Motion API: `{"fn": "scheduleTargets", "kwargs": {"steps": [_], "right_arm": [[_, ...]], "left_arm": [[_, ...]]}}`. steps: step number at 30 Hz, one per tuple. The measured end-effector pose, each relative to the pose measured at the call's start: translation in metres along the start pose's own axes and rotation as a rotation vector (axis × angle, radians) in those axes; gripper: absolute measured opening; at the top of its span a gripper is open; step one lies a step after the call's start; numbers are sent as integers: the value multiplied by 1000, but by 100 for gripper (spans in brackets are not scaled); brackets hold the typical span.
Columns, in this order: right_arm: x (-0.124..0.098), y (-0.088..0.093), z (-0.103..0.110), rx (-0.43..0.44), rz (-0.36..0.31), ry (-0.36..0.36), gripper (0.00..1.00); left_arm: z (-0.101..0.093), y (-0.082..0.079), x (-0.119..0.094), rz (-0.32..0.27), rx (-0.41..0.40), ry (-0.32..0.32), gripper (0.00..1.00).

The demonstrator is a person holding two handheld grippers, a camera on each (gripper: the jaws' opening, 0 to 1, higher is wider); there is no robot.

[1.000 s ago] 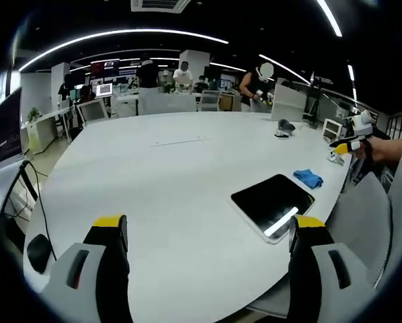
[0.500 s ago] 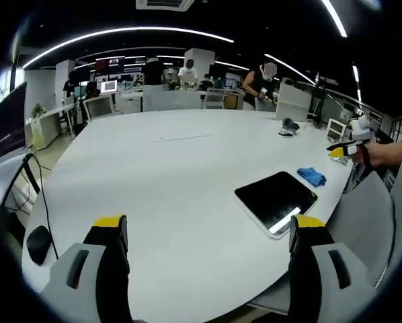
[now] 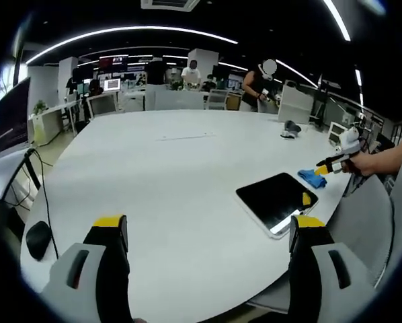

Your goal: Wipe the mirror surface with the cleaning cloth until all visible marks leave the cleaned area.

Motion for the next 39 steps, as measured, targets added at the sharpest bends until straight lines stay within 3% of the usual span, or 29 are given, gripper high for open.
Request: {"fn": "scheduleTargets", "kwargs": {"steps": [1,10,14,18,22,27,30,34,39], "right_arm": [[3,5,0,-31,38,3,44],[16,5,2,5,67,-14,20],[21,11,-3,-42,104,12,11],[23,14,-5,-97,143,40,13],[25,11,-3,-125,138,38,12],[26,13,0,-36,136,34,6],[27,12,-1,-67,135,31,1],[28,11,-3,92,160,36,1],[27,11,-5,119,162,31,0]], "left_arm": [[0,0,0,1,1,-1,99],[-3,5,2,19,11,3,99],[-5,6,2,25,18,8,99],[-4,8,1,28,15,4,99],[-5,11,0,44,15,5,99],[-6,4,-3,48,35,-7,99],[-5,3,-3,33,25,-18,99],[-5,7,0,49,9,-12,99],[-10,0,6,44,53,14,99]]}}
Point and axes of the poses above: the point that each gripper's makers call its tool centre point, and the gripper's own axes: x roughly forward along the fingers, z roughly to its left, y roughly out of its underside, the point moved 4 cm from there along -x, roughly backward along the fingers
